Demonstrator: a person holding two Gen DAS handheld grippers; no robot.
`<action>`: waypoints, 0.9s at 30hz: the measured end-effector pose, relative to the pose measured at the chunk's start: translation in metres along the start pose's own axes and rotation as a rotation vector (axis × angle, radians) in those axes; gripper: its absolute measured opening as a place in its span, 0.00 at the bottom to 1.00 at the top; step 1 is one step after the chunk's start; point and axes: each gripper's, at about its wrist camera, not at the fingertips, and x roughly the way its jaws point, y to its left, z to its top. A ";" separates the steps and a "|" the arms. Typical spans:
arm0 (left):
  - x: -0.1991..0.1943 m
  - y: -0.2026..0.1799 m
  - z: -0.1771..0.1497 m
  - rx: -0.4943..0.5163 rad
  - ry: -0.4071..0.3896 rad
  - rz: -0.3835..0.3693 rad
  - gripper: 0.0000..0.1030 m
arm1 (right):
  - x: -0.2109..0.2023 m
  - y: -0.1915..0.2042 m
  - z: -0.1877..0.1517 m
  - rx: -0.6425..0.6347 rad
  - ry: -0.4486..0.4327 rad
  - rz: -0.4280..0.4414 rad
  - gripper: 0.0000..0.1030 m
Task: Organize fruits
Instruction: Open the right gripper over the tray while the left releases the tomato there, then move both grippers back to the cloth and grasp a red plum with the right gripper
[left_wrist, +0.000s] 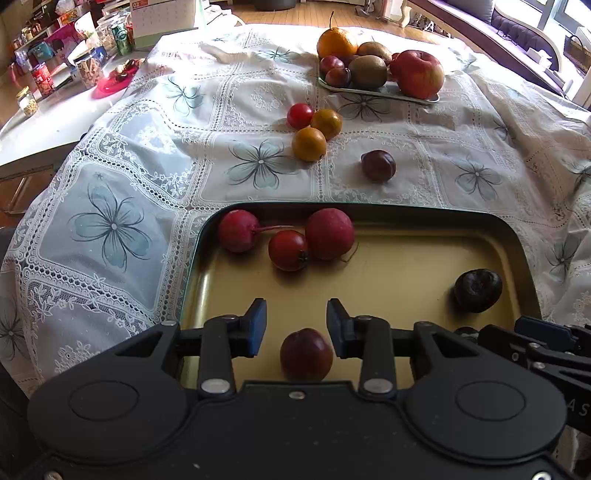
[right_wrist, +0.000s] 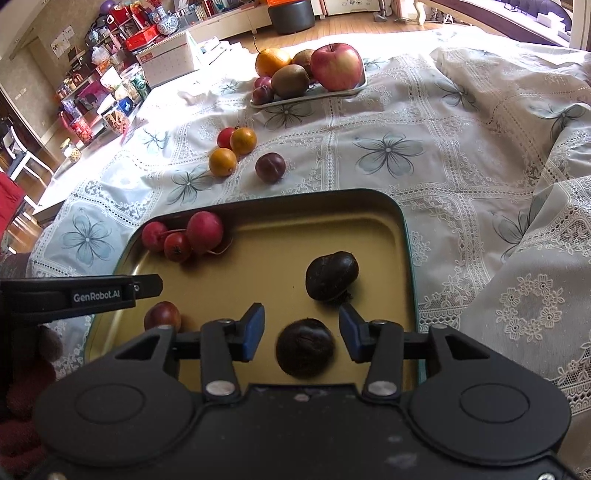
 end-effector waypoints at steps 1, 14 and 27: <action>0.000 0.000 0.000 0.000 0.000 0.001 0.44 | 0.000 0.001 0.000 -0.002 0.001 -0.002 0.48; 0.000 -0.002 0.002 0.010 -0.006 0.001 0.44 | -0.016 0.017 0.000 -0.077 -0.113 -0.176 0.55; -0.005 -0.004 0.021 0.027 -0.043 0.003 0.44 | -0.010 0.005 0.023 0.023 -0.078 -0.103 0.54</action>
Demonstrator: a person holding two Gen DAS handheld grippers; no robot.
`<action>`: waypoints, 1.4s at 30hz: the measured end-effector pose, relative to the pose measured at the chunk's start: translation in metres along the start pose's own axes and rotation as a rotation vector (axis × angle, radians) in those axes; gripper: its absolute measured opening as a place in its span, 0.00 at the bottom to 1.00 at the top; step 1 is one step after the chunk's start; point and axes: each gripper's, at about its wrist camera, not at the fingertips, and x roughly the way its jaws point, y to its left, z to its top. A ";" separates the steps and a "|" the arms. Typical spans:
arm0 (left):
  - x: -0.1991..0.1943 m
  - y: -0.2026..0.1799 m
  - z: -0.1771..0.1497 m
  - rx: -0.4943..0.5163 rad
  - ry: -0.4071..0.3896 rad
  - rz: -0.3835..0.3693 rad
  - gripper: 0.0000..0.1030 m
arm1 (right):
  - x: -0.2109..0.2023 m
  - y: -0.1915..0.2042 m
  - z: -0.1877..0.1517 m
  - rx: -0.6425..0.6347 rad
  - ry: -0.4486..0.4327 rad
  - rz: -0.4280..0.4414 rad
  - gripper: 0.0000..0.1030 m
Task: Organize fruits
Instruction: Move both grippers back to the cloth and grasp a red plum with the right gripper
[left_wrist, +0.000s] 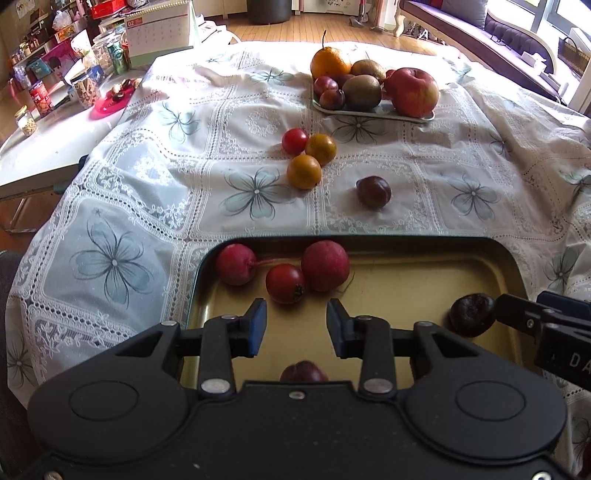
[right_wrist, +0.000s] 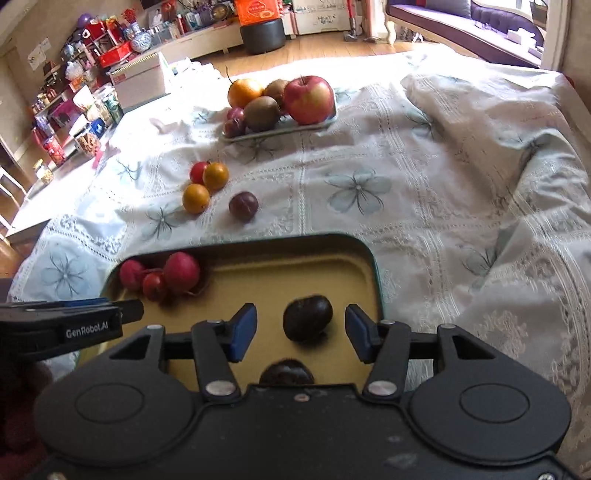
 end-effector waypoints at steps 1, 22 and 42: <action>0.000 0.001 0.003 -0.001 -0.004 0.002 0.44 | 0.001 0.001 0.003 -0.006 -0.004 0.001 0.54; 0.050 0.026 0.080 -0.034 -0.025 0.072 0.44 | 0.074 0.007 0.094 0.048 0.021 0.130 0.55; 0.083 0.053 0.092 -0.093 0.023 0.095 0.44 | 0.148 0.070 0.104 -0.107 0.048 0.082 0.55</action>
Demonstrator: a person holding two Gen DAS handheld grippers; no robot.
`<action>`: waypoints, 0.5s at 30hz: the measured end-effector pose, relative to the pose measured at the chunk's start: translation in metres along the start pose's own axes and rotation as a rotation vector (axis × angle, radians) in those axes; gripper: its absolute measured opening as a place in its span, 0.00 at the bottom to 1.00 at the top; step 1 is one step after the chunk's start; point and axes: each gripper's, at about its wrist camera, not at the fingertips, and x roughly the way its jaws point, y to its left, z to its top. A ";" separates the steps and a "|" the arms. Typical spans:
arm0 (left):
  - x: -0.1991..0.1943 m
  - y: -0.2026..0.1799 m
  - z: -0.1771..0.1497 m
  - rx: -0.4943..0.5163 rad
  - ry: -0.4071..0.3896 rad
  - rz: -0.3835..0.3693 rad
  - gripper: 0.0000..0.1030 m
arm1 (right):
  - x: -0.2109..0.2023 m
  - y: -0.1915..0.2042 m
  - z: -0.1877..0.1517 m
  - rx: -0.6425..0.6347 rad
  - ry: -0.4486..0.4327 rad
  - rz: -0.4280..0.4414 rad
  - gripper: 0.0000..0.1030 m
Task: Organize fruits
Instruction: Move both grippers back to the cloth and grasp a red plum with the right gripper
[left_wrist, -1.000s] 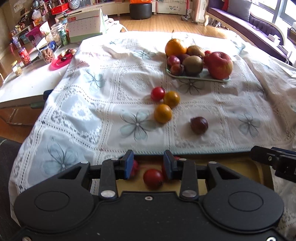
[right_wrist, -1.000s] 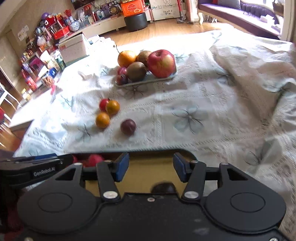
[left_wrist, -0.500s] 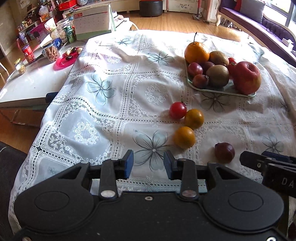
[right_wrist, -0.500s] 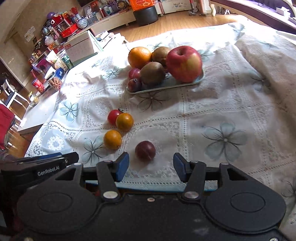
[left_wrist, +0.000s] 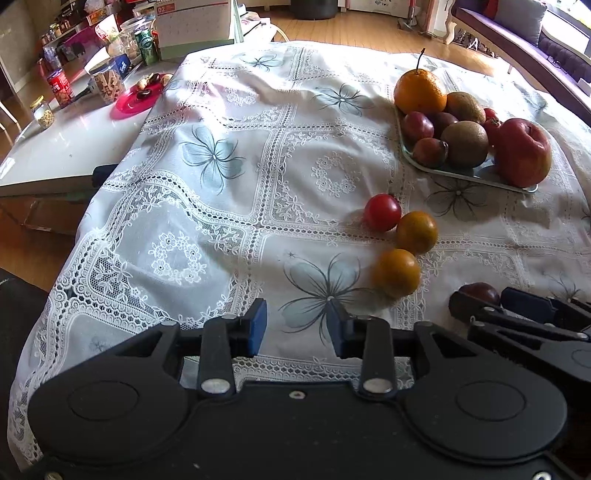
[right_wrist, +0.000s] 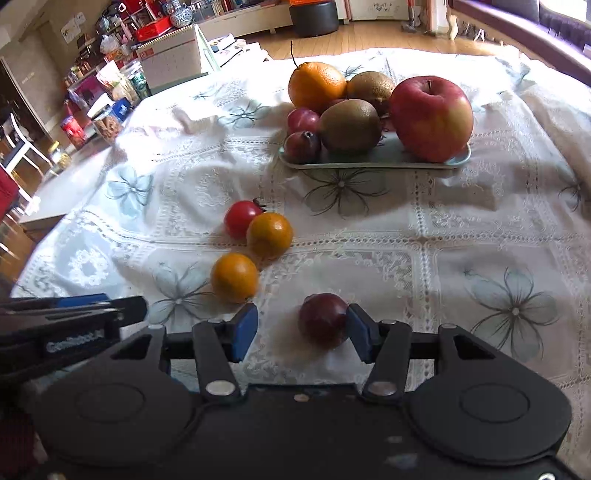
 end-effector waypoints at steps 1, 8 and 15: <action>0.001 0.000 0.000 0.001 -0.001 0.001 0.44 | 0.002 0.002 -0.001 -0.022 -0.017 -0.024 0.55; 0.004 -0.005 0.000 0.021 0.001 0.000 0.44 | 0.009 0.010 -0.010 -0.123 -0.061 -0.141 0.36; 0.005 -0.013 0.001 0.039 0.003 -0.006 0.44 | 0.014 -0.003 -0.009 -0.050 -0.031 -0.085 0.37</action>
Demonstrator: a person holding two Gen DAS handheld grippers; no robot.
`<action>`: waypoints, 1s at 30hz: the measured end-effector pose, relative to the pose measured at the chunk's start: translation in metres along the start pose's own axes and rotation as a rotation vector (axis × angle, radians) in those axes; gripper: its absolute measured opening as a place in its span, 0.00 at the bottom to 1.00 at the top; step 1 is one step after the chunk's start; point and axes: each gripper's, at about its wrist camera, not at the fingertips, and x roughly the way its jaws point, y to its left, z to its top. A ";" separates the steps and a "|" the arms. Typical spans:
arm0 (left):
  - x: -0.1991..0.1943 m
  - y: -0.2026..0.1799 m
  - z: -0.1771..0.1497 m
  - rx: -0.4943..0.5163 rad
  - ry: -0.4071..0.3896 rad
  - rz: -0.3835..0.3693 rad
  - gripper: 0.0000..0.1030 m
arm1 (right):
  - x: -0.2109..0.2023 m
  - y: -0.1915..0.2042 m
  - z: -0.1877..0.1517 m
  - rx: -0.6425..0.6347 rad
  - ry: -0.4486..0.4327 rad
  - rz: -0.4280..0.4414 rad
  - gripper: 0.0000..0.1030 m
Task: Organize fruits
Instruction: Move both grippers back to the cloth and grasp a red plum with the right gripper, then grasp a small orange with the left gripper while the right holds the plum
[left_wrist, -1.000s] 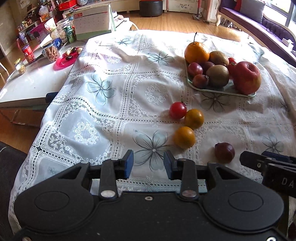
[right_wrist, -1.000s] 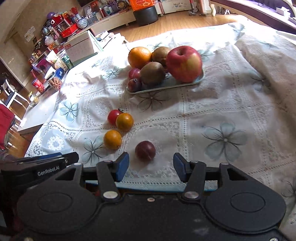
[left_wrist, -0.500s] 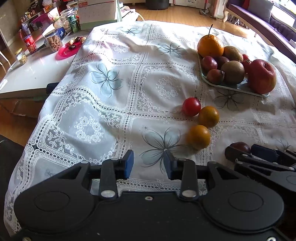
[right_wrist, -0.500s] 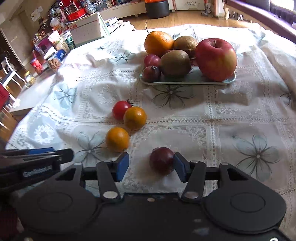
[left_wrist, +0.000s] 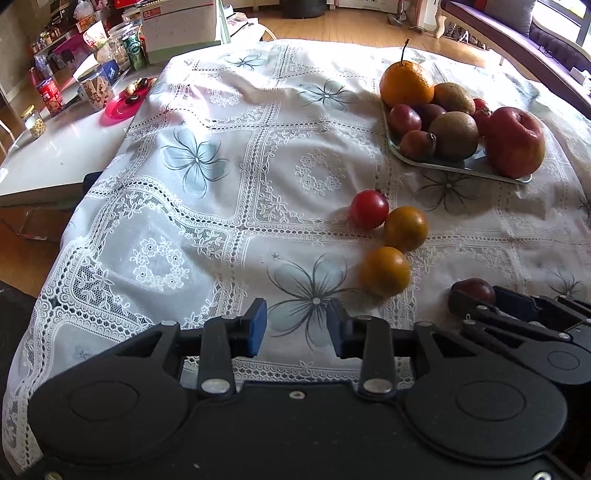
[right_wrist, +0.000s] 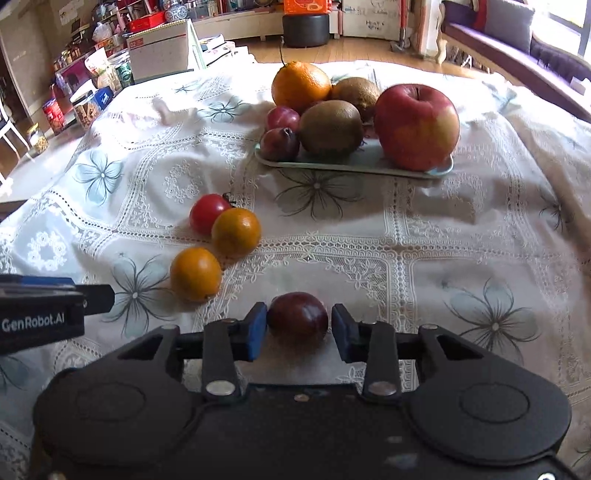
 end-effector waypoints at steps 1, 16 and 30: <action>0.000 -0.001 0.001 0.002 0.001 -0.001 0.44 | 0.002 -0.001 0.000 0.011 0.005 0.007 0.37; 0.009 -0.036 0.020 0.062 -0.011 -0.104 0.44 | -0.053 -0.048 -0.004 0.133 -0.090 0.001 0.36; 0.044 -0.058 0.021 0.096 0.016 -0.057 0.49 | -0.070 -0.080 -0.026 0.193 -0.102 -0.009 0.36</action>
